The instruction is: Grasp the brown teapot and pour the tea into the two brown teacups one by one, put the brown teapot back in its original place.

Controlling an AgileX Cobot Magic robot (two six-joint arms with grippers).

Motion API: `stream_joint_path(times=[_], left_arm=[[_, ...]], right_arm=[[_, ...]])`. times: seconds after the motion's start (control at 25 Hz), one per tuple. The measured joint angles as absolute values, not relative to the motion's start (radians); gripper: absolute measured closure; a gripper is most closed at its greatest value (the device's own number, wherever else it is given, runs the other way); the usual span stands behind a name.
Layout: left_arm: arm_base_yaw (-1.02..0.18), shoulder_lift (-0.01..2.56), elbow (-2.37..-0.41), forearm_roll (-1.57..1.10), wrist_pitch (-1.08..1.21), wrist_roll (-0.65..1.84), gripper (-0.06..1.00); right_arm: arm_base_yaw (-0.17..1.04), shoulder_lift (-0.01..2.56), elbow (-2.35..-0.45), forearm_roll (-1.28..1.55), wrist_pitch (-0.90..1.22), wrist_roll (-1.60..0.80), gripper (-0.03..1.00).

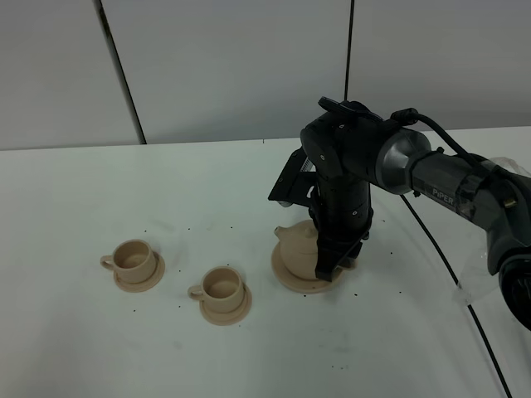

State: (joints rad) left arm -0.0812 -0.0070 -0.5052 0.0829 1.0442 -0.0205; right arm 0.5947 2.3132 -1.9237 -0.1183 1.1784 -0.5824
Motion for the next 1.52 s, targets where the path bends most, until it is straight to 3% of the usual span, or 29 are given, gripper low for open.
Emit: stream_joint_path(times=[1.28, 1.52], left_arm=[[-0.081, -0.007, -0.505, 0.083, 1.044, -0.02, 0.66], [-0.081, -0.007, -0.505, 0.083, 1.044, -0.02, 0.66]], right_arm=[[0.595, 2.313, -1.924, -0.123, 1.174, -0.582, 0.79], [0.595, 2.313, -1.924, -0.124, 1.174, -0.582, 0.88]])
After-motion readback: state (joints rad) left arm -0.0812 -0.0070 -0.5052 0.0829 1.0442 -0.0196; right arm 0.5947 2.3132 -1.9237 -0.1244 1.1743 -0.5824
